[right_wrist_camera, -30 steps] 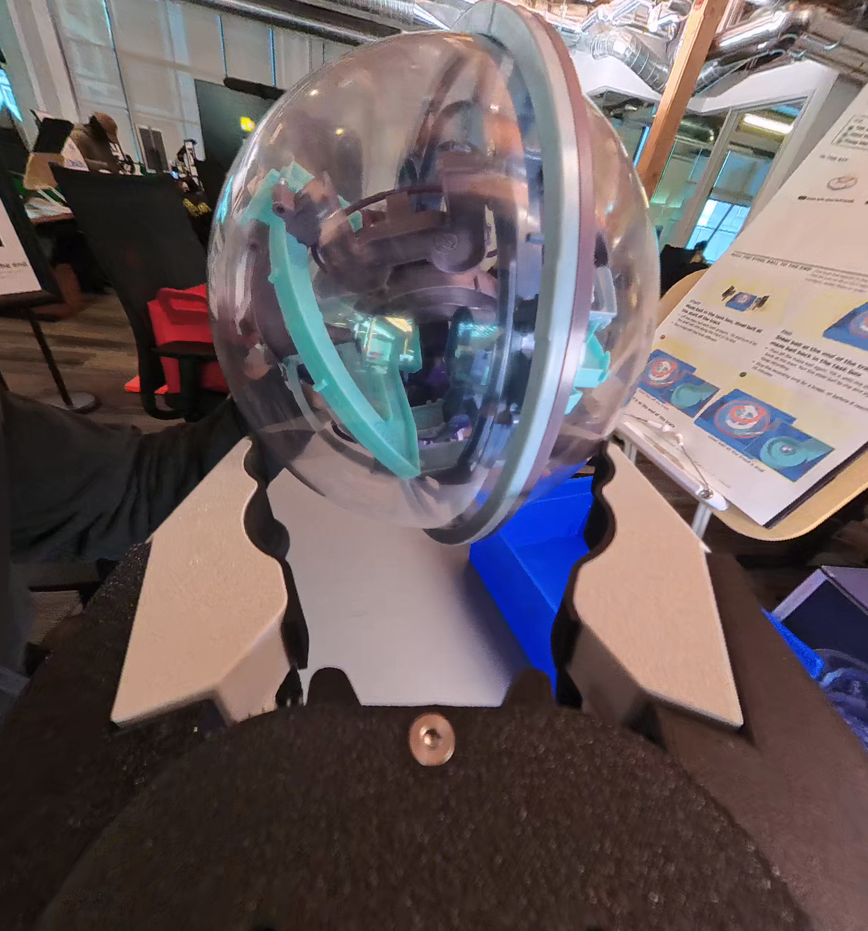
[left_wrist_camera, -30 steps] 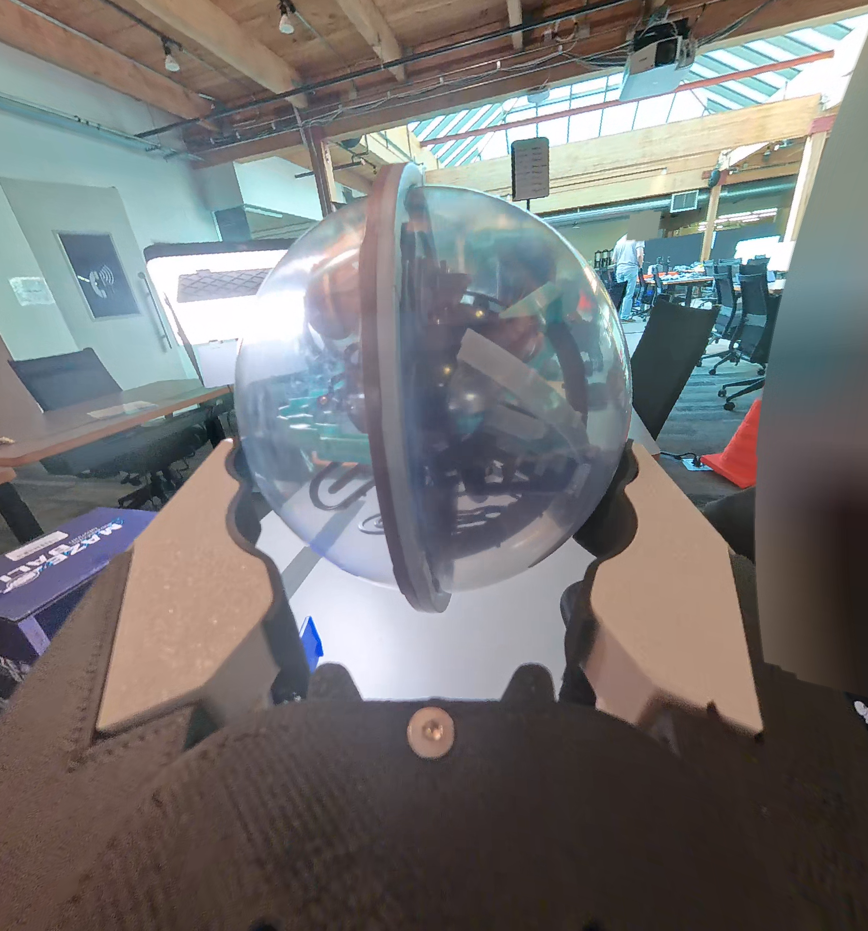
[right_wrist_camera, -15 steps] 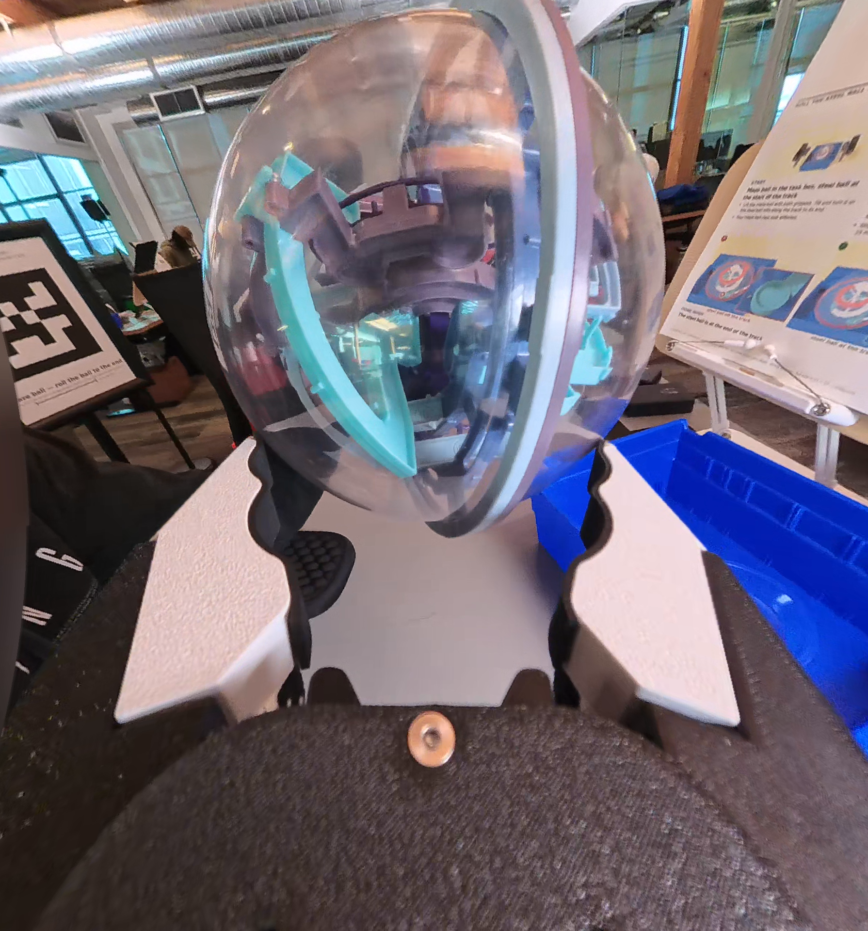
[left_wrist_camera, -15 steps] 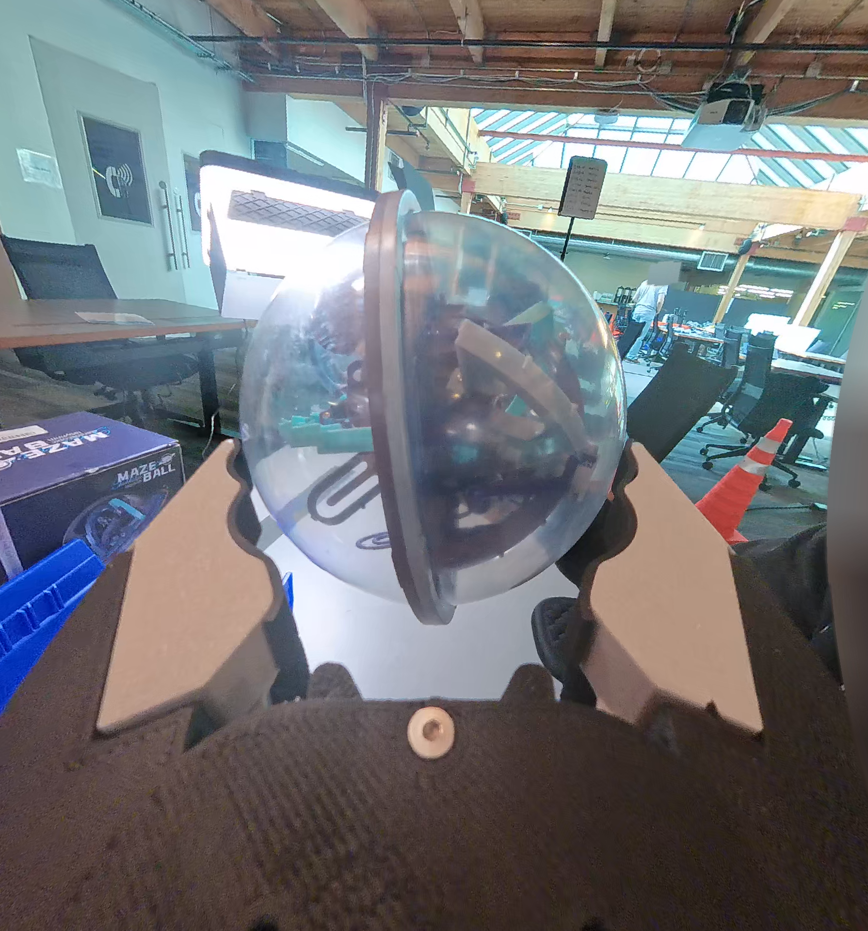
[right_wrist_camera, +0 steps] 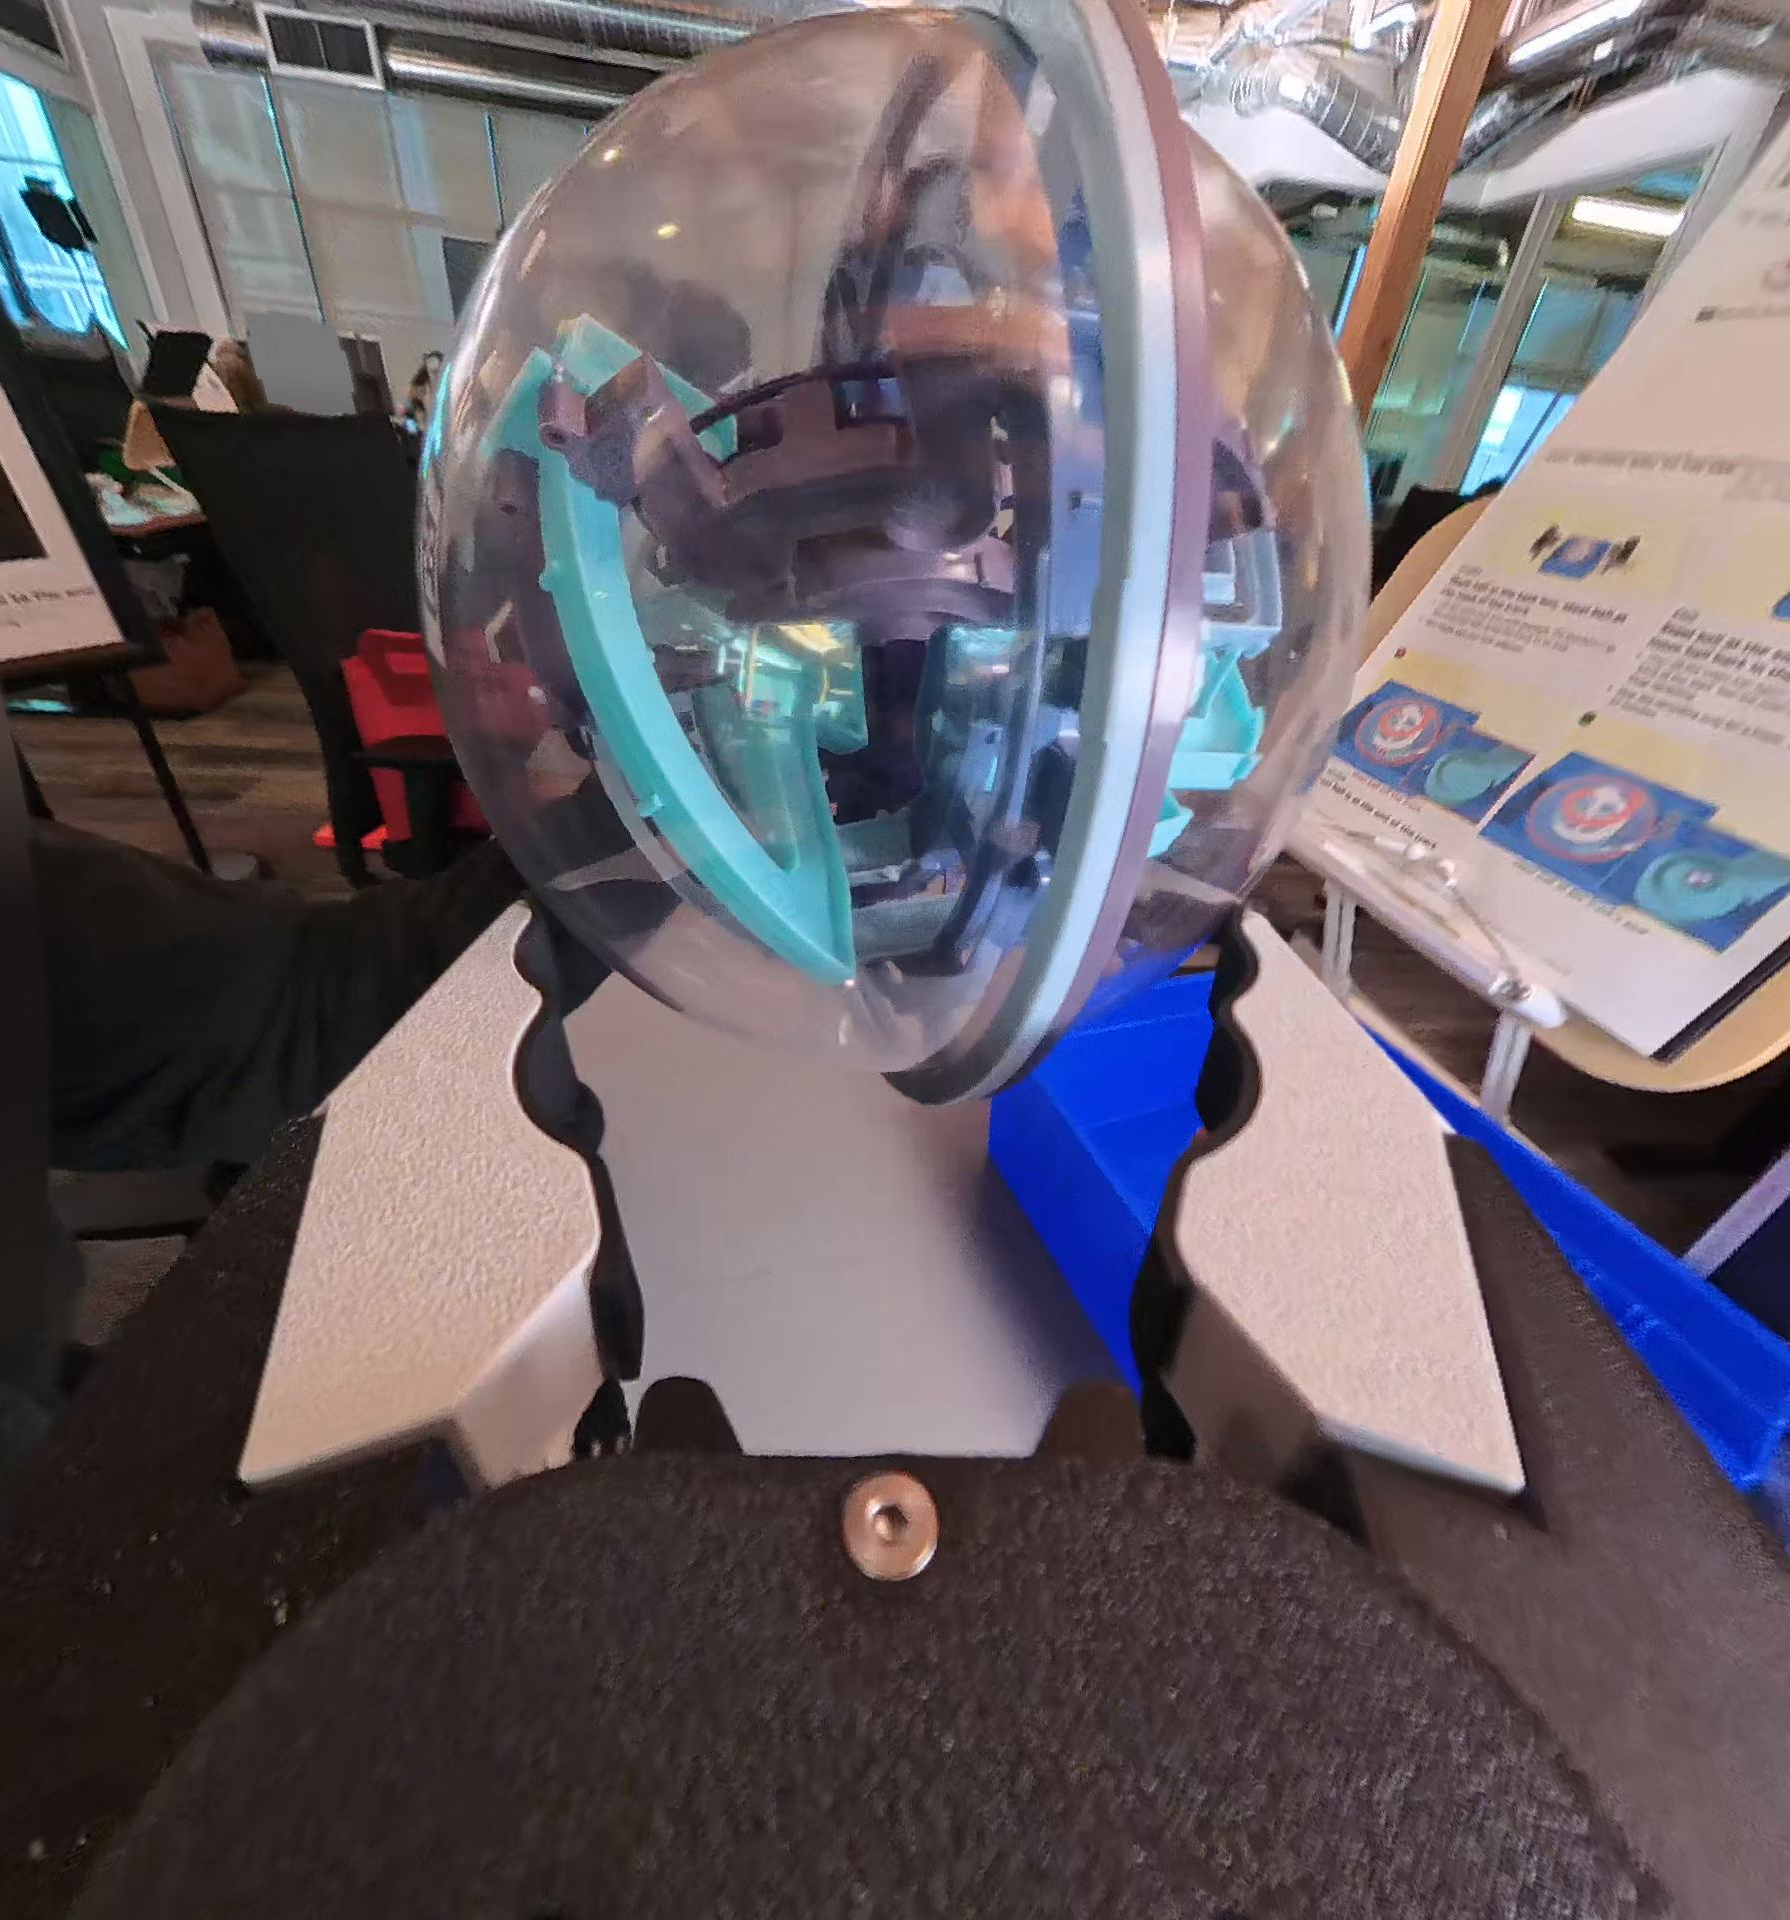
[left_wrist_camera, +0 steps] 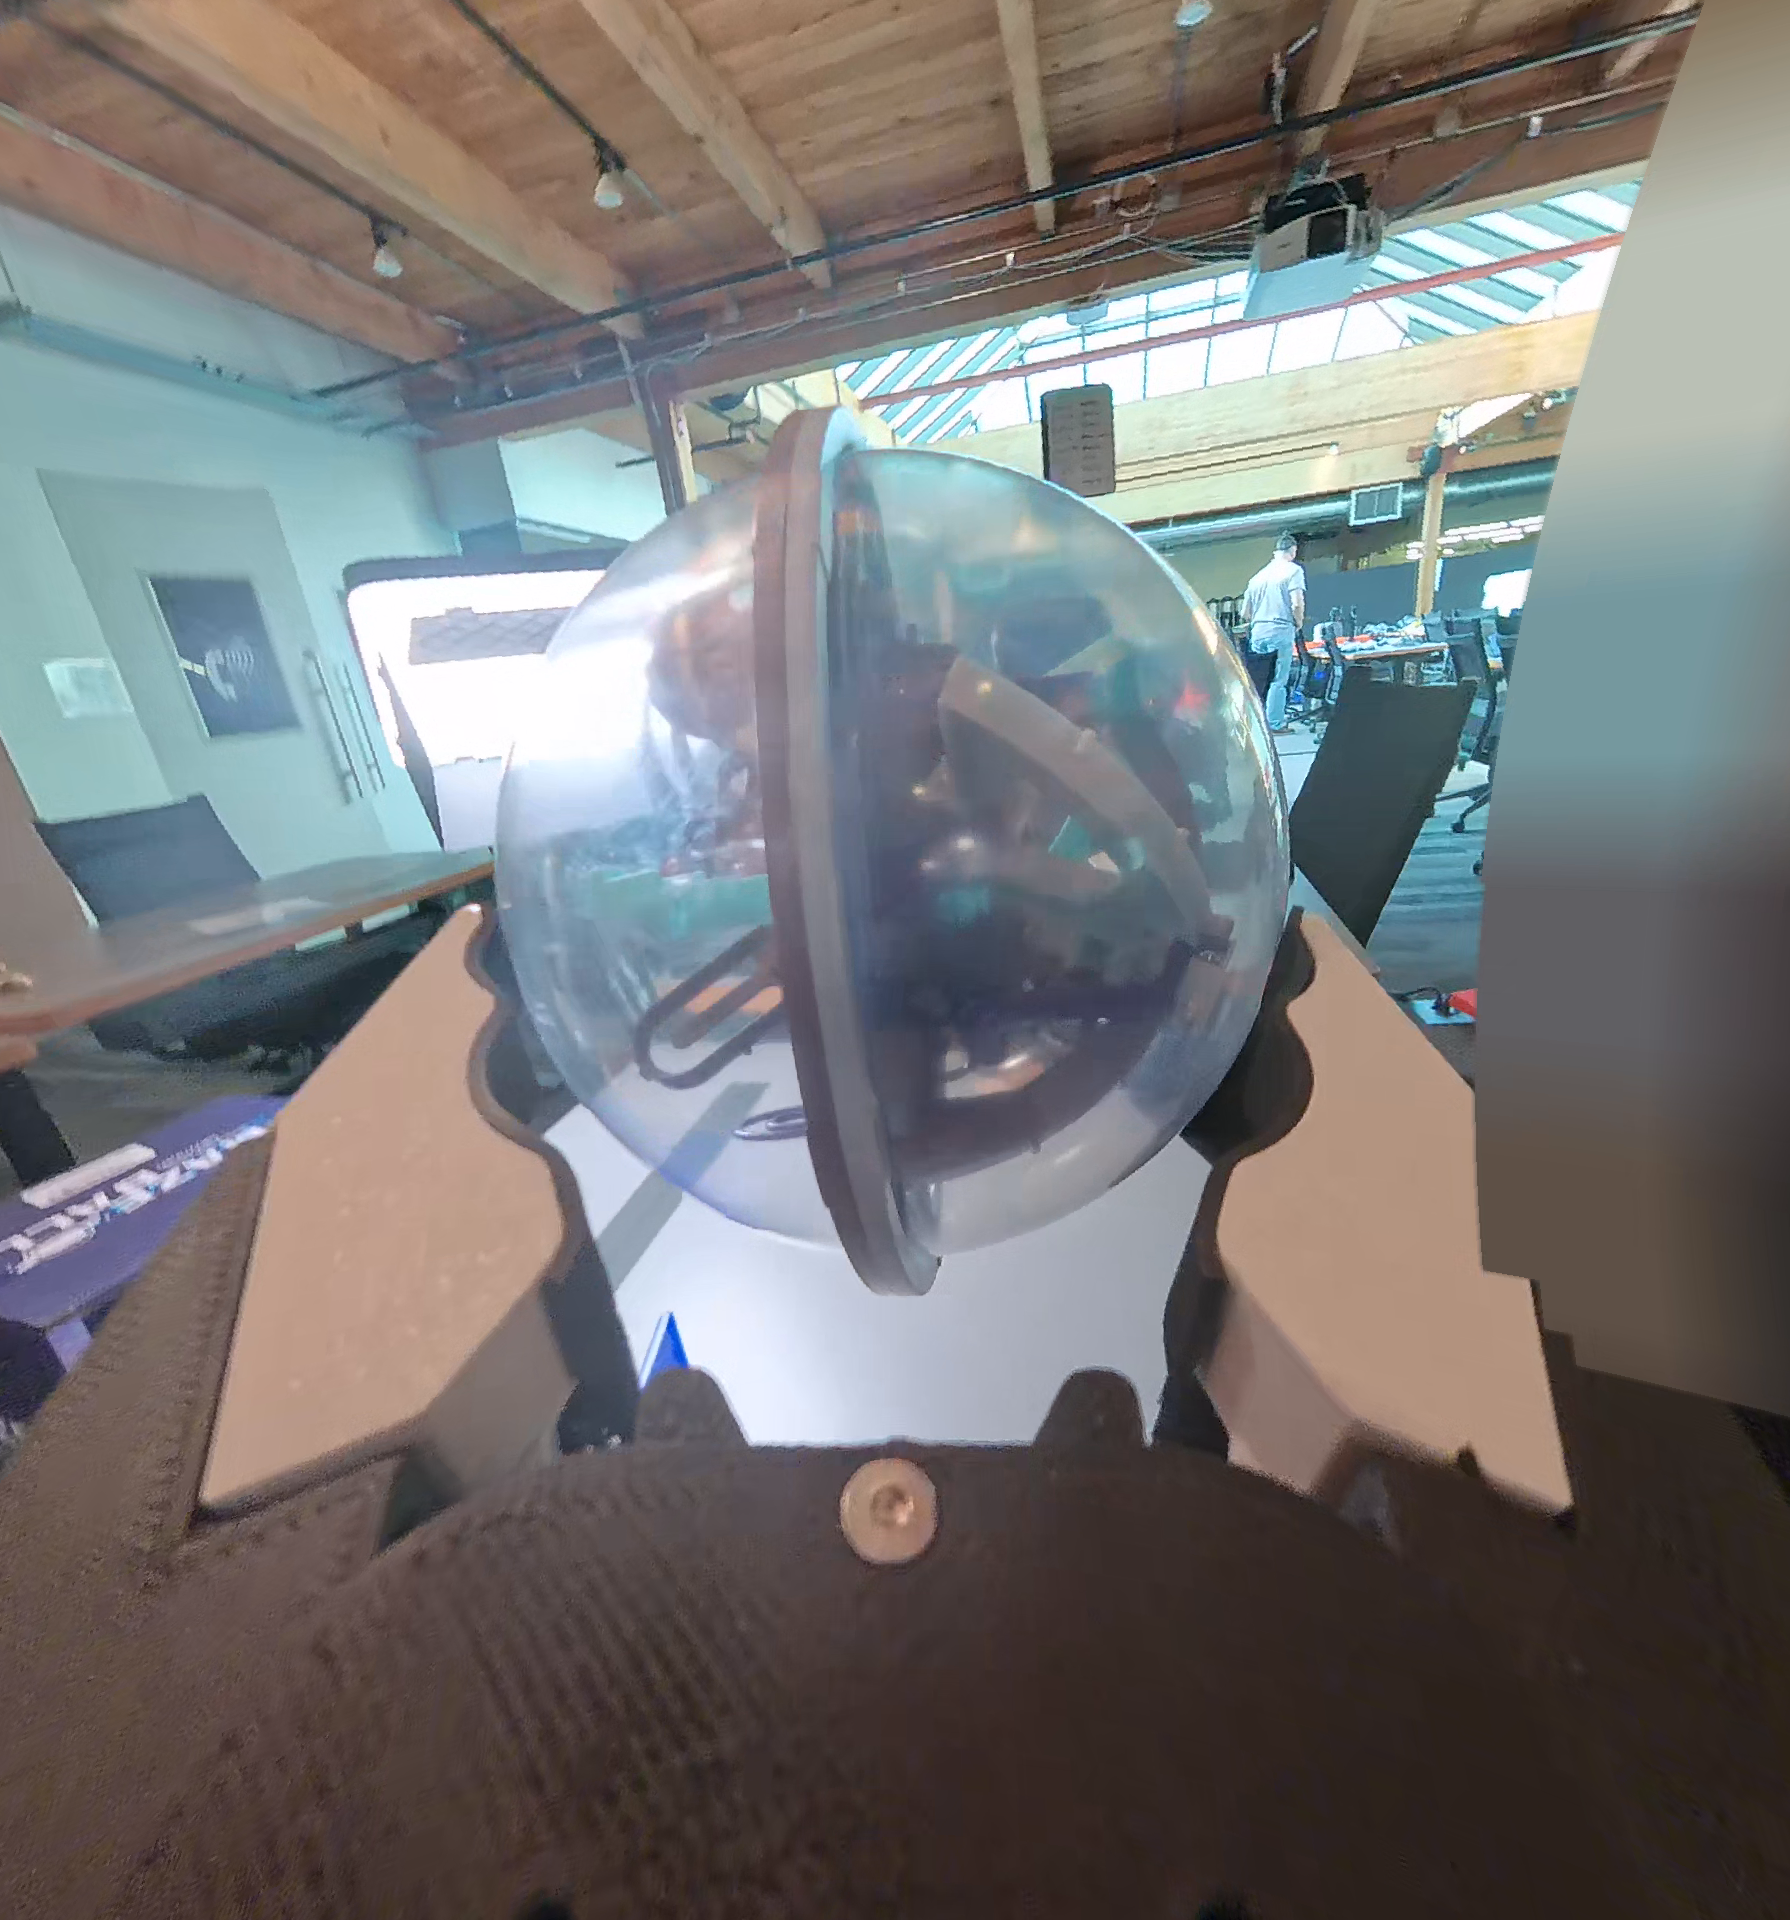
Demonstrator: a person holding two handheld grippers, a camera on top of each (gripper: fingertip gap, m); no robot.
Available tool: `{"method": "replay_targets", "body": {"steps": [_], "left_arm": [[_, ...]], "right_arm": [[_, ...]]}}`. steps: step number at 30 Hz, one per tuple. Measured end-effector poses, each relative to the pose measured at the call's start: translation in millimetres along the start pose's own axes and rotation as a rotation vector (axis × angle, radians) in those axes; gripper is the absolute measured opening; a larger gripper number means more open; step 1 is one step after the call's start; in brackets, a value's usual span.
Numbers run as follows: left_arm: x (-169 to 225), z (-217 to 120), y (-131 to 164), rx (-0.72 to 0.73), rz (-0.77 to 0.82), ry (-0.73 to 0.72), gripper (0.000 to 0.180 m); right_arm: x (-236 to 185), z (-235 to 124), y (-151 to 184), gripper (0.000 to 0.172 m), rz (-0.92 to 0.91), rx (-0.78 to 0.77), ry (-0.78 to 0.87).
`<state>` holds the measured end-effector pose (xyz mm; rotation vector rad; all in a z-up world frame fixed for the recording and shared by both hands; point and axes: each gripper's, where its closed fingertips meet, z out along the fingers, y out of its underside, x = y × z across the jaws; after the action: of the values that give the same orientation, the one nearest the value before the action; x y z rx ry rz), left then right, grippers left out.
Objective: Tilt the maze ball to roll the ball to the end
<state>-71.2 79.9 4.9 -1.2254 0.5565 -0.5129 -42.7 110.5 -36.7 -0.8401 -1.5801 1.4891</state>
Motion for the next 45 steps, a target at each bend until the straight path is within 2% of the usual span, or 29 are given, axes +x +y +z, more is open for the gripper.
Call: {"method": "replay_targets", "body": {"steps": [8, 18, 29, 34, 39, 45], "left_arm": [[22, -5, -4, 0.057, 0.189, 0.088, 0.138], [14, 9, 40, -0.034, 0.081, 0.150, 0.137], [8, 27, 77, -0.042, -0.116, 0.199, 0.135], [12, 37, 95, -0.089, -0.189, 0.222, 0.134], [8, 39, 97, -0.095, -0.218, 0.196, 0.134], [2, 35, 88, -0.068, -0.168, 0.151, 0.133]], "right_arm": [[-18, -6, -14, 0.121, -0.242, -0.029, 0.057], [-17, -28, -26, 0.122, -0.301, -0.084, 0.135], [-5, -35, -32, 0.121, -0.231, -0.031, 0.156], [0, -39, -32, 0.121, -0.200, -0.015, 0.156], [8, -41, -30, 0.120, -0.161, 0.010, 0.145], [11, -41, -30, 0.120, -0.174, 0.073, 0.118]]}}
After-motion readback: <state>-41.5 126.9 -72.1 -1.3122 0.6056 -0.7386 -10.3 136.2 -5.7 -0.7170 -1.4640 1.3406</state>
